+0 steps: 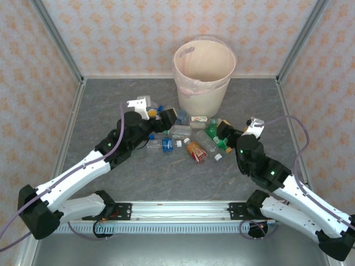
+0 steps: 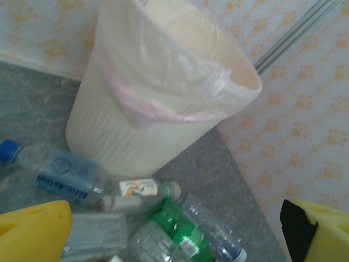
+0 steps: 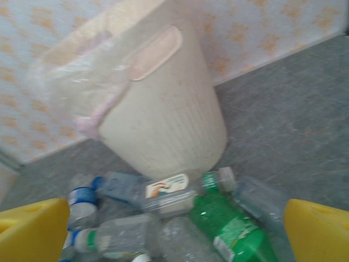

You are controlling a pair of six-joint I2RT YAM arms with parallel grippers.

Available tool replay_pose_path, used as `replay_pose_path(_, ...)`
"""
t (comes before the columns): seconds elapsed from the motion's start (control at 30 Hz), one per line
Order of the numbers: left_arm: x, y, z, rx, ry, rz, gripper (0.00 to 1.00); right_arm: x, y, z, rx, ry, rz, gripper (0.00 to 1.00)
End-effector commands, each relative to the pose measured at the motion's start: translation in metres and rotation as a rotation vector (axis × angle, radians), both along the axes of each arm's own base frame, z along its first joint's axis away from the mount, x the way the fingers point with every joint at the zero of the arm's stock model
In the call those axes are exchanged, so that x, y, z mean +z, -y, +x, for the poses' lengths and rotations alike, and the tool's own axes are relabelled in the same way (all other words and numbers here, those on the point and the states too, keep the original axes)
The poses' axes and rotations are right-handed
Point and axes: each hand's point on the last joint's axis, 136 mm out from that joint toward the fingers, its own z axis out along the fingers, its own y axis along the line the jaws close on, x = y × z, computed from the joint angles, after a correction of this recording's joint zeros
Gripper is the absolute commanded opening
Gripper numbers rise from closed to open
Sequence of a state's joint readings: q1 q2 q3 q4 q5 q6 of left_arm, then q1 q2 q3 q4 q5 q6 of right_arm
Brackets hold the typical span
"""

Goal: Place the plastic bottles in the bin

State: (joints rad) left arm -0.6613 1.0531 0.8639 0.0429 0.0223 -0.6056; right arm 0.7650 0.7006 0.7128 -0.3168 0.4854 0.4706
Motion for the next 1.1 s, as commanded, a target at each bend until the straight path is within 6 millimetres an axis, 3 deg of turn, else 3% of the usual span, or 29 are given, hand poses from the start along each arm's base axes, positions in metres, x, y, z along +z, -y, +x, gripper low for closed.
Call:
replay_pose_path(0.0, 0.002, -0.003, -0.014, -0.023, 0.03, -0.055, 0.99, -0.01, 0.006, 0.012, -0.017, -0.065, -0.039, 1.0)
replay_pose_path(0.27, -0.032, -0.021, -0.04, -0.033, -0.014, -0.02, 0.99, -0.043, 0.028, 0.047, -0.075, -0.233, -0.094, 1.0)
replay_pose_path(0.37, -0.037, -0.026, -0.046, -0.03, -0.011, -0.029, 0.99, -0.057, 0.042, 0.059, -0.09, -0.292, -0.115, 1.0)
replay_pose_path(0.57, -0.041, -0.029, -0.052, -0.034, 0.001, -0.063, 0.99, -0.091, 0.065, 0.078, -0.106, -0.399, -0.117, 1.0)
replay_pose_path(0.83, -0.038, -0.028, -0.054, -0.054, 0.016, -0.051, 0.99, -0.136, 0.054, 0.092, -0.011, -0.56, -0.145, 1.0)
replay_pose_path(1.07, -0.029, -0.026, -0.054, -0.064, 0.036, -0.053, 0.99, -0.161, 0.065, 0.099, -0.037, -0.629, -0.195, 1.0)
